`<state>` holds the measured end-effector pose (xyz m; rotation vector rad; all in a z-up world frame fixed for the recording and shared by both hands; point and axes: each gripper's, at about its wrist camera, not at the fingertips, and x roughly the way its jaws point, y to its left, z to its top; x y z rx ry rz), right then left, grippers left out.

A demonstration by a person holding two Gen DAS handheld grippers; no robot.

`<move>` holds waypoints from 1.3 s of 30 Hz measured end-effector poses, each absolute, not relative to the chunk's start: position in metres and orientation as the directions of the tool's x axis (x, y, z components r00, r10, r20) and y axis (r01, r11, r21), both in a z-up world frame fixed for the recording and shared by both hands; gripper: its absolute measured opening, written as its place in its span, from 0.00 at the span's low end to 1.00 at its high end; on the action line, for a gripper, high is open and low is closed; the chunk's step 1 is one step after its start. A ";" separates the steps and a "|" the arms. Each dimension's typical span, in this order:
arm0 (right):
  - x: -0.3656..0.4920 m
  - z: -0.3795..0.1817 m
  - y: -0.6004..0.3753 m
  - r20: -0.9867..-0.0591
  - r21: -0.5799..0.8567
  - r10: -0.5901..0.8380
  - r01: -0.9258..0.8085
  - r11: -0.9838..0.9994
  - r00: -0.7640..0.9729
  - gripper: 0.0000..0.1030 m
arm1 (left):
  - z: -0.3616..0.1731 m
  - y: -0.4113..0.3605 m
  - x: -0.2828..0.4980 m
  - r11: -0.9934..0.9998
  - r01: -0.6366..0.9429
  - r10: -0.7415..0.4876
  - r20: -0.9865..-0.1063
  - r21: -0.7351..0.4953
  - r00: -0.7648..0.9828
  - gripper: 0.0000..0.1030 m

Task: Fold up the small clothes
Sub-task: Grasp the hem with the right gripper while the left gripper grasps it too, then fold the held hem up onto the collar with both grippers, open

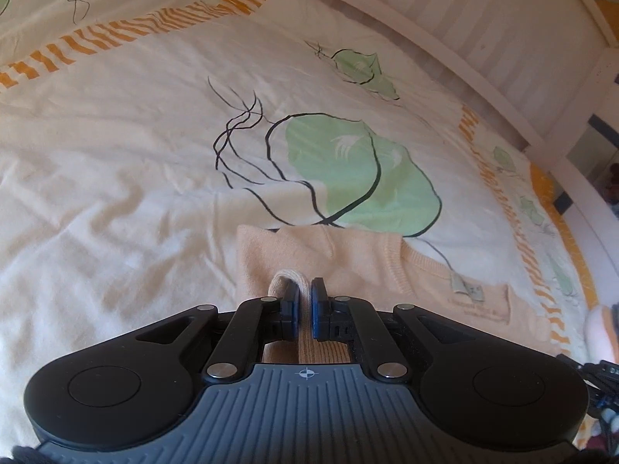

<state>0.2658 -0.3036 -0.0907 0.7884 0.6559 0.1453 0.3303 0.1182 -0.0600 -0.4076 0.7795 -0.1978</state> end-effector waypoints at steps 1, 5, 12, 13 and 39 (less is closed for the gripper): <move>0.265 -0.088 -0.307 -0.480 0.701 0.347 0.114 0.704 0.806 0.40 | -0.057 0.118 0.331 0.905 0.028 -0.322 -0.640 -0.425 0.698 0.06; 0.258 -0.076 -0.322 -0.434 0.718 0.304 0.122 0.685 0.848 0.56 | -0.043 0.114 0.327 0.916 0.075 -0.328 -0.627 -0.394 0.707 0.32; 0.226 -0.054 -0.313 -0.437 0.617 0.267 0.071 0.784 0.859 0.57 | -0.011 0.102 0.283 0.949 0.171 -0.294 -0.548 -0.264 0.783 0.52; 0.221 -0.052 -0.307 -0.447 0.587 0.272 0.050 0.808 0.852 0.57 | -0.011 0.099 0.277 0.948 0.188 -0.303 -0.551 -0.255 0.777 0.56; 0.292 -0.067 -0.236 -0.601 0.277 0.229 -0.069 0.958 0.766 0.56 | -0.059 0.030 0.341 0.939 0.331 -0.291 -0.713 -0.087 0.638 0.60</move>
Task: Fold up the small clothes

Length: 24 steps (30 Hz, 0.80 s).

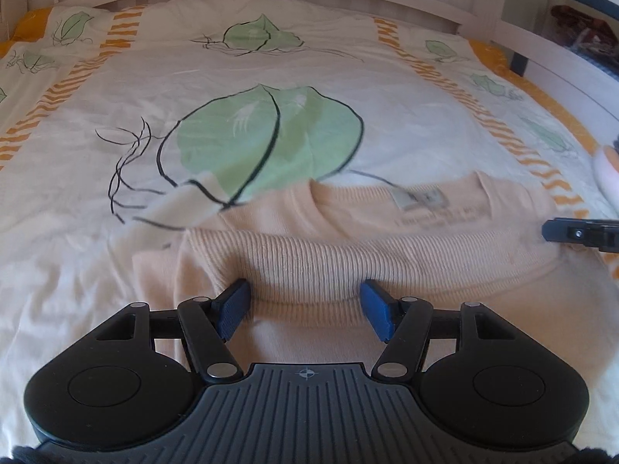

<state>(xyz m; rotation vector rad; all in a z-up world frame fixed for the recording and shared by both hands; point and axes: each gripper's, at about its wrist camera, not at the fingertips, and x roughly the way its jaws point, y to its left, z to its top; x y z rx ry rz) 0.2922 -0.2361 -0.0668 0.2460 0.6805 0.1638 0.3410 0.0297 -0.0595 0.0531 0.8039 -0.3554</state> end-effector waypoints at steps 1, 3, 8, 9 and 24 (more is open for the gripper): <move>0.298 -0.066 -0.239 -0.600 0.281 0.220 -0.055 0.958 0.769 0.56 | -0.059 0.031 0.347 0.943 0.322 -0.287 -0.712 -0.091 0.641 0.60; 0.306 -0.063 -0.246 -0.593 0.284 0.196 -0.025 0.959 0.781 0.56 | -0.058 0.032 0.358 0.950 0.301 -0.272 -0.710 -0.088 0.650 0.60; 0.301 -0.048 -0.265 -0.544 0.302 0.163 0.011 0.953 0.823 0.57 | -0.049 0.042 0.375 0.961 0.244 -0.264 -0.677 -0.127 0.687 0.60; 0.296 -0.046 -0.267 -0.536 0.302 0.161 0.011 0.953 0.829 0.57 | -0.045 0.045 0.375 0.963 0.233 -0.261 -0.669 -0.133 0.696 0.60; 0.232 -0.069 -0.238 -0.647 0.015 0.133 -0.162 0.987 0.751 0.57 | -0.048 0.060 0.307 0.929 0.364 -0.301 -0.704 -0.064 0.644 0.60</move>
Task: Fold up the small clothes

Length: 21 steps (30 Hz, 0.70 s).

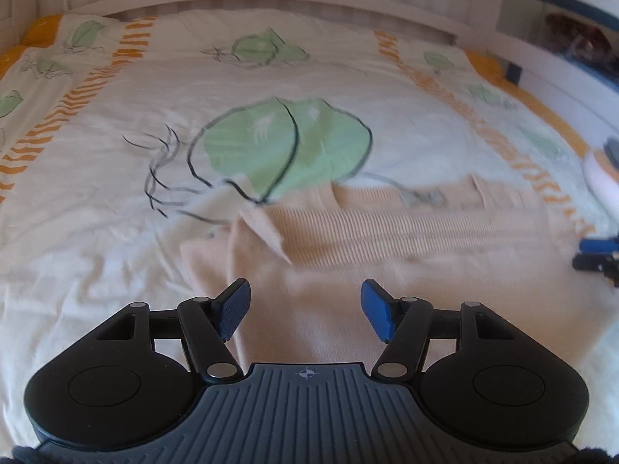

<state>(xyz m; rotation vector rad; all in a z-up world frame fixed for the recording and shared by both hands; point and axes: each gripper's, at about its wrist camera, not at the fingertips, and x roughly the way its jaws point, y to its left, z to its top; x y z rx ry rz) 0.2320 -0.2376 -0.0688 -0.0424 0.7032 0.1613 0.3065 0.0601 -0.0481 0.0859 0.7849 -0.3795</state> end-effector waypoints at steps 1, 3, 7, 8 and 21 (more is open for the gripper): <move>0.235 -0.071 -0.234 -0.651 -0.002 0.123 -0.164 0.986 0.749 0.57 | -0.052 0.057 0.308 0.928 0.369 -0.291 -0.710 -0.047 0.641 0.60; 0.247 -0.074 -0.234 -0.646 -0.009 0.110 -0.152 0.988 0.755 0.57 | -0.059 0.052 0.315 0.932 0.361 -0.276 -0.715 -0.036 0.642 0.60; 0.282 -0.074 -0.244 -0.642 0.027 0.086 -0.089 0.996 0.762 0.57 | -0.063 0.042 0.341 0.943 0.330 -0.252 -0.714 -0.030 0.654 0.60; 0.291 -0.074 -0.248 -0.644 0.038 0.079 -0.071 0.997 0.761 0.59 | -0.063 0.041 0.349 0.947 0.319 -0.247 -0.714 -0.036 0.655 0.60; 0.284 -0.065 -0.281 -0.580 0.176 0.119 -0.018 0.984 0.806 0.61 | -0.042 0.048 0.357 0.962 0.230 -0.268 -0.669 -0.148 0.693 0.60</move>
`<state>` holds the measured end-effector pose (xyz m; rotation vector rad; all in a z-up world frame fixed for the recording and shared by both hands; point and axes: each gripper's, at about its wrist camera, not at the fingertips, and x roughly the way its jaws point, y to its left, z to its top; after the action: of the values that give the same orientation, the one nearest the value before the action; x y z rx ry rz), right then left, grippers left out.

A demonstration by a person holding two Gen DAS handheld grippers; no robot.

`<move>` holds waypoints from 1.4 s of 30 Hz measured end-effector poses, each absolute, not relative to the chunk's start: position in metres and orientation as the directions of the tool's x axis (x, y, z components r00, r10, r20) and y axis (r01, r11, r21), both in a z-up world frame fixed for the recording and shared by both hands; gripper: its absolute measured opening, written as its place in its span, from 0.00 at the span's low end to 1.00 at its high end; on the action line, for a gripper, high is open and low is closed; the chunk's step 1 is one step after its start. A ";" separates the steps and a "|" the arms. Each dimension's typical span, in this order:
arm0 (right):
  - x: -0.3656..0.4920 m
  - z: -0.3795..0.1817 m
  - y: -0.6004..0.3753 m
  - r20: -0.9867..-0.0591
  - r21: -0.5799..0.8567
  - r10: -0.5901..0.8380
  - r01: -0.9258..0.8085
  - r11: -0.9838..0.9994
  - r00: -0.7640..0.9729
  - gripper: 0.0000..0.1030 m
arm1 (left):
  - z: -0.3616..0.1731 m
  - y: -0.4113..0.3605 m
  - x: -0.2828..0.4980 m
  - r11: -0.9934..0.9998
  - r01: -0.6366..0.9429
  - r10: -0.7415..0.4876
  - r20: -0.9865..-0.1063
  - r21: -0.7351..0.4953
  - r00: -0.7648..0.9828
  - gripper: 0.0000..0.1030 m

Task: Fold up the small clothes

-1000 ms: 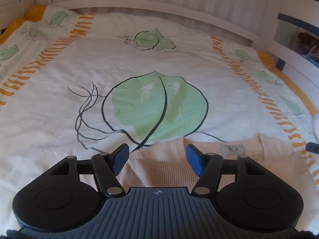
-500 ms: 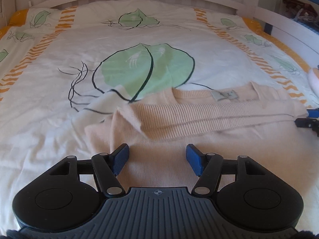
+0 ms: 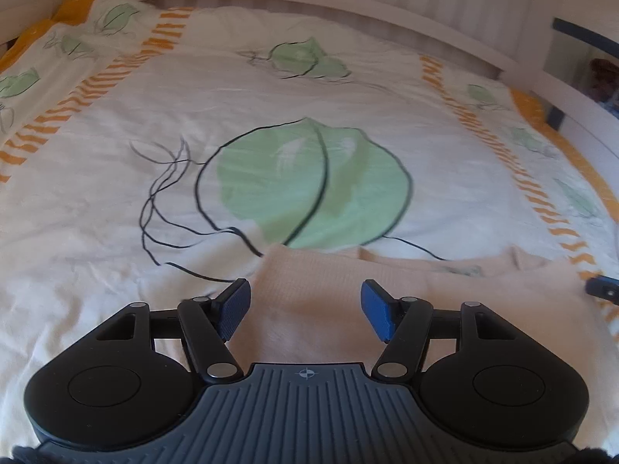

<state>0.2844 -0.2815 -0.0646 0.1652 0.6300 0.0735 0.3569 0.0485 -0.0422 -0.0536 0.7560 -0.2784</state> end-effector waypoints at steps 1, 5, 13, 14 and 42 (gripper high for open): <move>0.285 -0.066 -0.280 -0.583 0.175 0.129 -0.031 0.984 0.802 0.61 | -0.041 0.045 0.351 0.957 0.253 -0.280 -0.667 -0.140 0.691 0.60; 0.288 -0.071 -0.275 -0.589 0.181 0.168 -0.074 0.981 0.790 0.55 | -0.044 0.035 0.334 0.942 0.311 -0.311 -0.666 -0.123 0.678 0.60; 0.298 -0.078 -0.278 -0.631 0.237 0.194 -0.051 0.970 0.751 0.28 | -0.069 0.039 0.333 0.950 0.287 -0.285 -0.708 -0.121 0.646 0.62; 0.297 -0.076 -0.277 -0.630 0.222 0.182 -0.049 0.974 0.755 0.14 | -0.067 0.038 0.333 0.951 0.286 -0.282 -0.707 -0.117 0.649 0.62; 0.192 -0.064 -0.271 -0.672 0.198 0.055 0.108 0.974 0.738 0.88 | -0.066 0.021 0.229 0.947 0.320 -0.218 -0.750 -0.009 0.625 0.90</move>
<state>0.1919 -0.2705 -0.0644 0.2310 0.7416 -0.0296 0.2291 0.0214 -0.0660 0.1303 0.8418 -0.3097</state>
